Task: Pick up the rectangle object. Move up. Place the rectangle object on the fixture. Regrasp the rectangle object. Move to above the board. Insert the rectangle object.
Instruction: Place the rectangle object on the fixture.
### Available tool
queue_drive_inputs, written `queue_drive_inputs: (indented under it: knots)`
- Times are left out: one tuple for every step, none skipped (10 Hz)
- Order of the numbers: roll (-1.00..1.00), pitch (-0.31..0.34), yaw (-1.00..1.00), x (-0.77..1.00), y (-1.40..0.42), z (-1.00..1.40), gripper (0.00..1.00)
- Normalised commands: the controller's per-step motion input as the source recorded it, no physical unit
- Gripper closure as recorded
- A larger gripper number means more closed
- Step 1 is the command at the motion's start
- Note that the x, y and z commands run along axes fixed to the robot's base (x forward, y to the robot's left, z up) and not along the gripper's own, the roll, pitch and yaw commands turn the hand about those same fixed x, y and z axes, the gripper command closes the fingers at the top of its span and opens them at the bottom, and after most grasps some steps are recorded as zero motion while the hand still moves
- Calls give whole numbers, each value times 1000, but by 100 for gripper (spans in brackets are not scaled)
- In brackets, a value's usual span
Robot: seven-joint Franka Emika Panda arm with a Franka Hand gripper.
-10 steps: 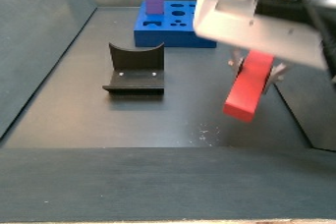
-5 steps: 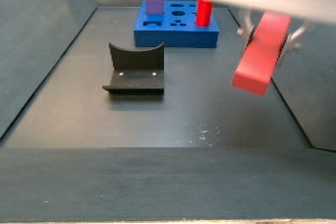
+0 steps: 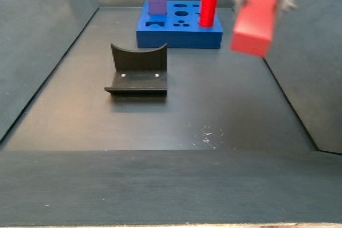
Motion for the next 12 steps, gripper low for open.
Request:
queue_drive_inputs:
  knots:
    - [-172, -180, 1000, 1000, -536, 90, 100]
    - [-219, -181, 1000, 1000, -513, 82, 100]
    - [-233, -146, 813, 1000, -473, 72, 100]
    - [-233, -112, 653, 1000, -451, 65, 100]
    - [-226, -61, 370, 1000, -402, 54, 100]
    - [-210, -33, 213, 1000, -366, 44, 100]
    - [-173, -1, 94, 1000, -319, 35, 100]
    - [-151, 19, 57, 1000, -294, 30, 100]
    - [-132, 35, 39, 1000, -265, 29, 100]
    - [-116, 53, 27, 1000, -237, 25, 100]
    - [-93, 74, 21, 1000, -203, 21, 100]
    - [-74, 89, 20, 1000, -173, 20, 100]
